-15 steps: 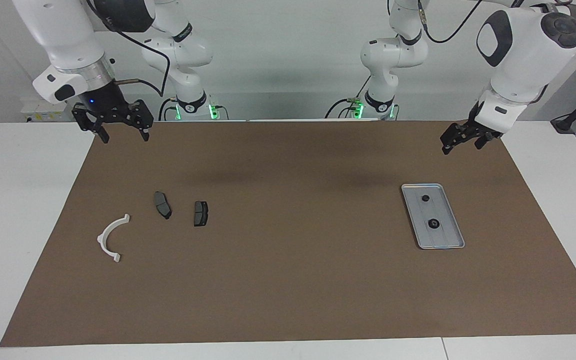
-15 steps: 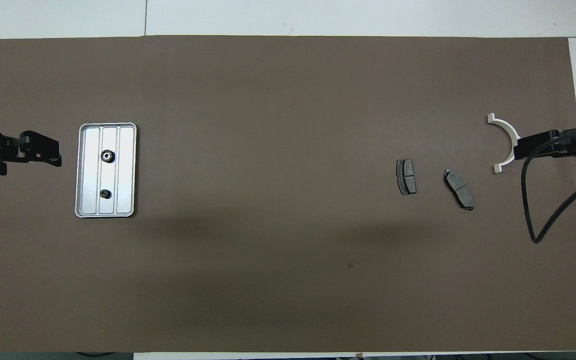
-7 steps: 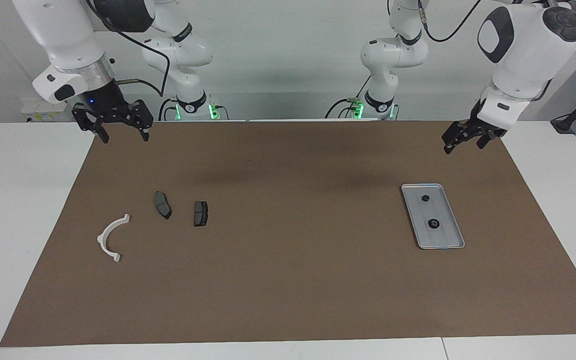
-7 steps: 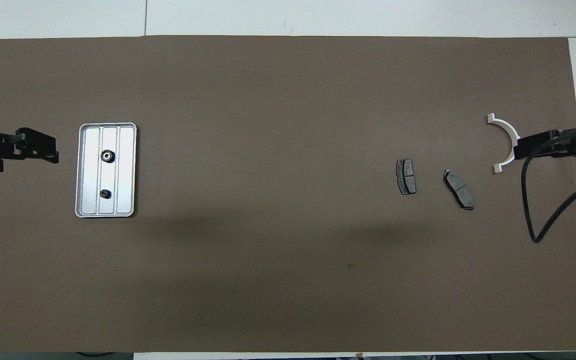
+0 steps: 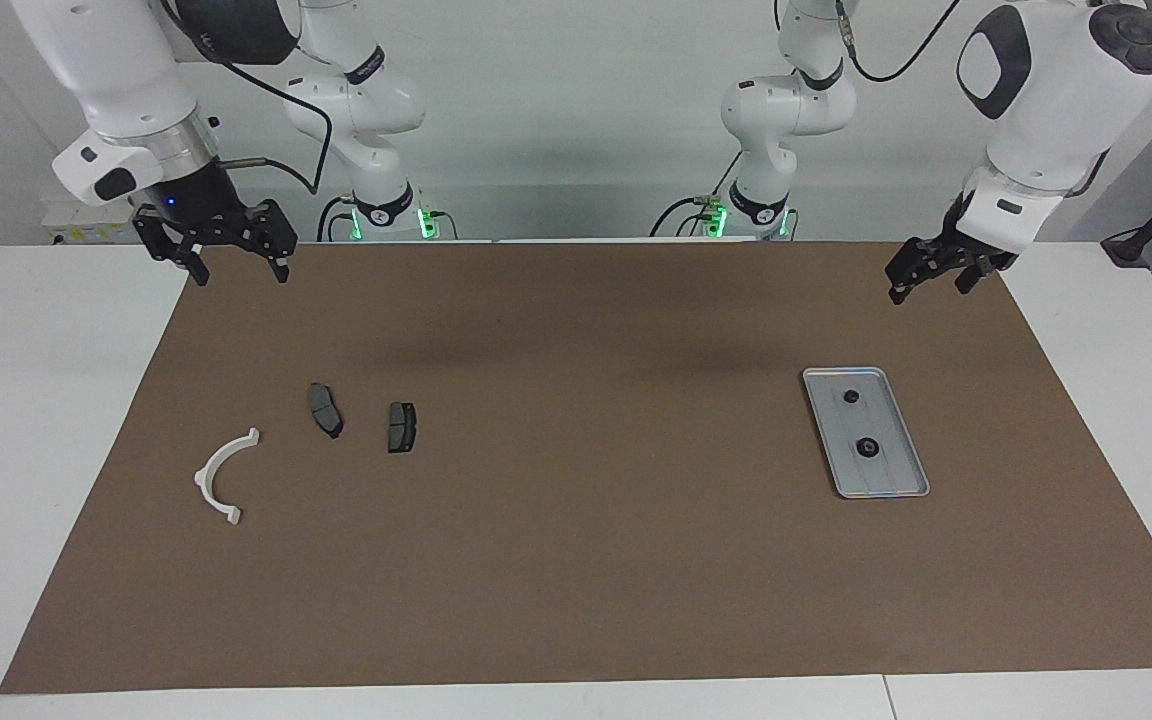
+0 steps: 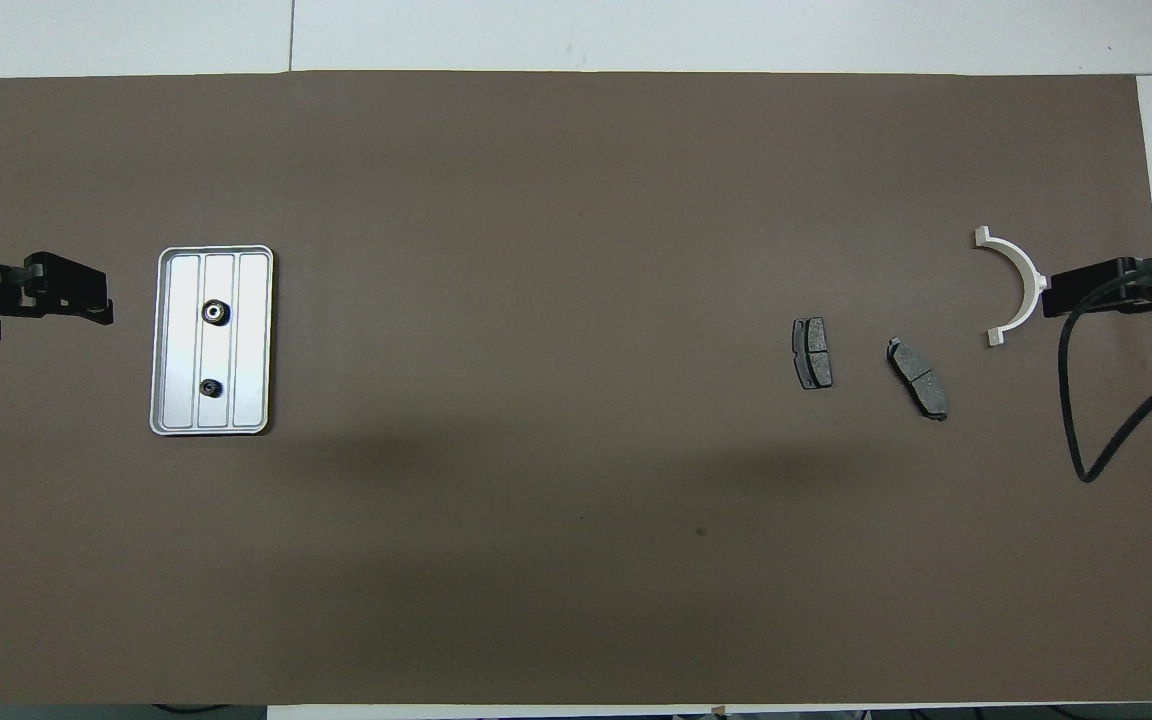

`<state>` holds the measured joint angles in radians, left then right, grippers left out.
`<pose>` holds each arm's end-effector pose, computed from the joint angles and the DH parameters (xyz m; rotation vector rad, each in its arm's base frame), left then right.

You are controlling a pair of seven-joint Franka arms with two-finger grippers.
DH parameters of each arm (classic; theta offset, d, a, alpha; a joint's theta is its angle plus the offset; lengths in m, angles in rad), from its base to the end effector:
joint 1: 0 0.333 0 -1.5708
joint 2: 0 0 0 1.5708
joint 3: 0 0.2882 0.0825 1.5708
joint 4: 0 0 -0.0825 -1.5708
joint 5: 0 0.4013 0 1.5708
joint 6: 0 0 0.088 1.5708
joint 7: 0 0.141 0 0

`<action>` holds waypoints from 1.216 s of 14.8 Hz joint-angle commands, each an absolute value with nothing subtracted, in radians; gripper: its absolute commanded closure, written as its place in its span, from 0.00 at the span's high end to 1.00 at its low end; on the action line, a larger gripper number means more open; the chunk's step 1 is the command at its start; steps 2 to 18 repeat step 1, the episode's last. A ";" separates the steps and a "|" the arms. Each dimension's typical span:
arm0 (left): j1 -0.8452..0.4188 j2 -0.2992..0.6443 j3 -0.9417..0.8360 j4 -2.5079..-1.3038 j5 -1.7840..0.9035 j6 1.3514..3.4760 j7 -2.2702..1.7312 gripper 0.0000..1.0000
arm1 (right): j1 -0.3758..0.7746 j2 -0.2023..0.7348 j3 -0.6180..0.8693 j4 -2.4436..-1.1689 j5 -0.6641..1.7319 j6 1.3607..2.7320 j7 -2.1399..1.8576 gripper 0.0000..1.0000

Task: Pick bearing gear from pile to tray

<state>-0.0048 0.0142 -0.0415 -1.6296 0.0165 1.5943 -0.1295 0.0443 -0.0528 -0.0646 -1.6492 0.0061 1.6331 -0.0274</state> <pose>0.5732 -0.0241 0.5279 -3.1179 -0.1285 0.0748 0.5635 -0.0113 0.5596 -3.1324 -0.0107 -0.0577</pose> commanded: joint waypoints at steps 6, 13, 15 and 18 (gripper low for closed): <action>-0.011 0.006 -0.029 -1.623 0.008 1.569 -0.117 1.00 | 0.034 -0.063 -0.058 -1.658 0.012 1.651 -0.014 1.00; -0.011 0.006 -0.029 -1.623 0.008 1.569 -0.117 1.00 | 0.034 -0.063 -0.058 -1.658 0.012 1.651 -0.014 1.00; -0.011 0.006 -0.029 -1.623 0.008 1.569 -0.117 1.00 | 0.034 -0.063 -0.058 -1.658 0.012 1.651 -0.014 1.00; -0.011 0.006 -0.029 -1.623 0.008 1.569 -0.117 1.00 | 0.034 -0.063 -0.058 -1.658 0.012 1.651 -0.014 1.00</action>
